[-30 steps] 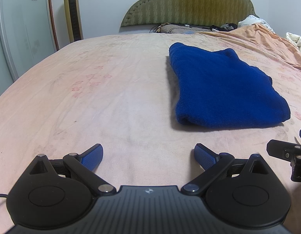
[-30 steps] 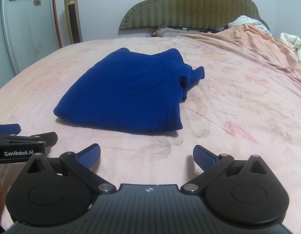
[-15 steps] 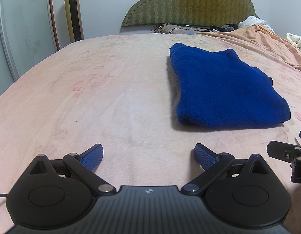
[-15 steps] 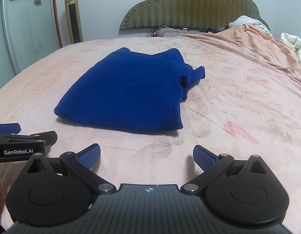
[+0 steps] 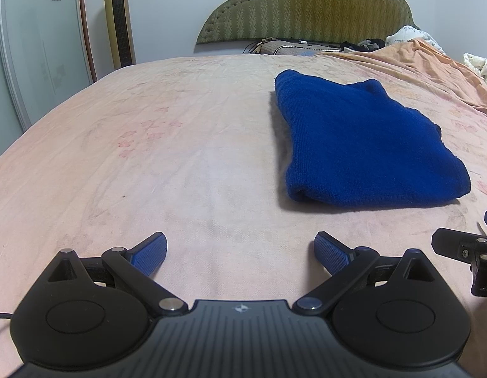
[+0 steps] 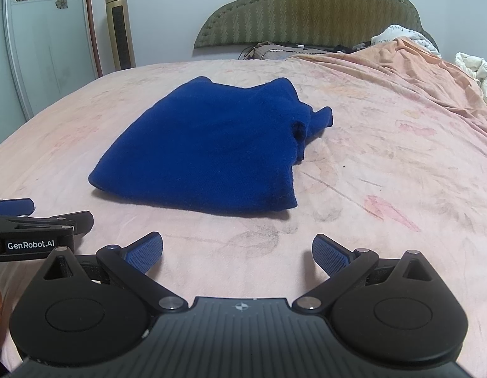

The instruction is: Fold small clothes

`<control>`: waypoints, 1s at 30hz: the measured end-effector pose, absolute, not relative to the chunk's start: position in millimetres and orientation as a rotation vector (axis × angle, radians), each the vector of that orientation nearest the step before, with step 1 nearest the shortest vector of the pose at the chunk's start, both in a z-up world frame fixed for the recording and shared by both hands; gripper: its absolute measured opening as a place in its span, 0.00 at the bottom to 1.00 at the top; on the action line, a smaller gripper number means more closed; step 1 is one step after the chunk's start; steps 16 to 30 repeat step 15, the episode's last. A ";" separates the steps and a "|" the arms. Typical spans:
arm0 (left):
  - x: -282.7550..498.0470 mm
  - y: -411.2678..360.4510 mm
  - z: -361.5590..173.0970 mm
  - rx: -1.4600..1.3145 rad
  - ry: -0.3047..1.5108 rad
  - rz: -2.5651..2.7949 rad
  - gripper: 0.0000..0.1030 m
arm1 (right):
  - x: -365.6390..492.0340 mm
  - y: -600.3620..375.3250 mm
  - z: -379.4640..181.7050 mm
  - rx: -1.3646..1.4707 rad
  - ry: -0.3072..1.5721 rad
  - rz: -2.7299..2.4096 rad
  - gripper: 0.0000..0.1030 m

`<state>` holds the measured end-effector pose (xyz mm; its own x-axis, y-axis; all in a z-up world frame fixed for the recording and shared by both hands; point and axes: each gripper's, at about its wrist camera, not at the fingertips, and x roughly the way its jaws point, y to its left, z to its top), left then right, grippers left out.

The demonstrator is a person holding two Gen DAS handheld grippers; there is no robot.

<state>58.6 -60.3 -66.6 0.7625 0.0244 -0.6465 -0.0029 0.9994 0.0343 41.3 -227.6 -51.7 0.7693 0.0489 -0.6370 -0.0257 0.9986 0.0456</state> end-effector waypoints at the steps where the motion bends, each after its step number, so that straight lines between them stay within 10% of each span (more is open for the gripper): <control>1: 58.7 -60.7 -66.5 0.033 0.703 0.016 0.98 | 41.3 -227.5 -51.8 0.035 0.692 0.041 0.99; 30: 55.8 -63.3 -61.1 0.076 0.676 0.018 0.98 | 41.2 -227.8 -51.7 0.035 0.692 0.041 0.99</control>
